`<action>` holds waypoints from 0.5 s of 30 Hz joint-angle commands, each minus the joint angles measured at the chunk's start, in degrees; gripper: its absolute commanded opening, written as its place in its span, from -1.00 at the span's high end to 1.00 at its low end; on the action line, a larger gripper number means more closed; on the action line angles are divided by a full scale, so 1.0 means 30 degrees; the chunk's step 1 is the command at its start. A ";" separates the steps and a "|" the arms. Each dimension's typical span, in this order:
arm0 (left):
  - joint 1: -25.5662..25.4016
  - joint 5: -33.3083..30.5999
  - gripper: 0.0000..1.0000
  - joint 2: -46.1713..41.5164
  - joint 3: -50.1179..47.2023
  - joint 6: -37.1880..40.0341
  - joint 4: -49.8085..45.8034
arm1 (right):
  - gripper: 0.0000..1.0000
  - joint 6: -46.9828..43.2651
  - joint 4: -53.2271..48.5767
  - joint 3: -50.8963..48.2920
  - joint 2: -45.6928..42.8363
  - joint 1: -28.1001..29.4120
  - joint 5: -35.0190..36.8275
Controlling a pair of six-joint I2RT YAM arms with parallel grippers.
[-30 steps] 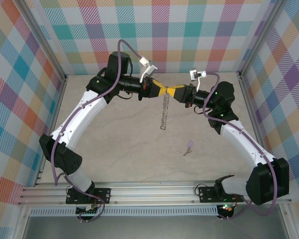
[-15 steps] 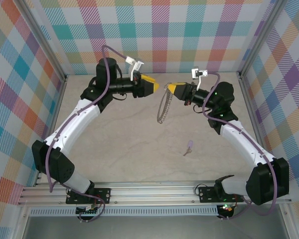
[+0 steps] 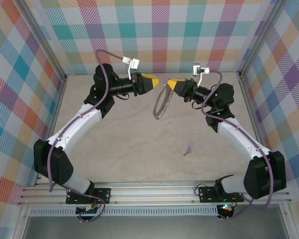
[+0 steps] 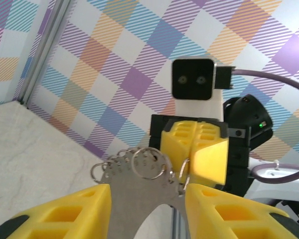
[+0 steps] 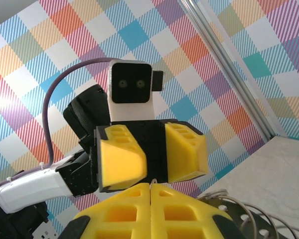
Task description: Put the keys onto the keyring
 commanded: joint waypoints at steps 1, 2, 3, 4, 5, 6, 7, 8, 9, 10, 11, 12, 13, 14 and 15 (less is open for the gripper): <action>-0.0169 0.0502 0.14 -0.0655 -0.0313 -0.0865 0.1984 | 1.00 0.0753 0.2196 0.0126 0.0049 0.0045 -0.0130; -0.0227 0.0555 0.14 -0.0670 -0.0318 -0.0850 0.2010 | 1.00 0.0812 0.2295 0.0141 0.0116 0.0050 -0.0120; -0.0259 0.0558 0.14 -0.0685 -0.0316 -0.0827 0.2013 | 1.00 0.0869 0.2377 0.0169 0.0137 0.0048 -0.0121; -0.0311 0.0556 0.14 -0.0674 -0.0321 -0.0828 0.2013 | 1.00 0.0962 0.2434 0.0213 0.0193 0.0063 -0.0121; -0.0329 0.0534 0.14 -0.0632 -0.0319 -0.0829 0.2013 | 1.00 0.1011 0.2528 0.0254 0.0268 0.0081 -0.0114; -0.0391 0.0560 0.14 -0.0594 -0.0318 -0.0834 0.2013 | 1.00 0.1104 0.2600 0.0302 0.0330 0.0081 -0.0133; -0.0430 0.0509 0.14 -0.0534 -0.0297 -0.0805 0.2013 | 1.00 0.1161 0.2661 0.0331 0.0370 0.0107 -0.0135; -0.0484 0.0519 0.13 -0.0503 -0.0289 -0.0805 0.2006 | 1.00 0.1228 0.2767 0.0346 0.0438 0.0110 -0.0138; -0.0499 0.0508 0.13 -0.0449 -0.0261 -0.0781 0.2028 | 1.00 0.1284 0.2822 0.0374 0.0460 0.0124 -0.0150; -0.0527 0.0518 0.13 -0.0414 -0.0234 -0.0780 0.2040 | 1.00 0.1302 0.2827 0.0404 0.0506 0.0174 -0.0149; -0.0604 0.0550 0.13 -0.0375 -0.0172 -0.0807 0.2054 | 1.00 0.1339 0.2875 0.0406 0.0549 0.0185 -0.0164; -0.0652 0.0611 0.13 -0.0309 -0.0110 -0.0777 0.2044 | 1.00 0.1388 0.2943 0.0414 0.0574 0.0198 -0.0154; -0.0713 0.0679 0.13 -0.0295 -0.0029 -0.0765 0.2050 | 1.00 0.1433 0.3028 0.0433 0.0606 0.0198 -0.0131; -0.0770 0.0716 0.14 -0.0248 0.0016 -0.0728 0.1986 | 1.00 0.1489 0.3091 0.0434 0.0636 0.0227 -0.0127; -0.0803 0.0744 0.15 -0.0210 0.0059 -0.0699 0.1937 | 1.00 0.1521 0.3121 0.0434 0.0665 0.0213 -0.0106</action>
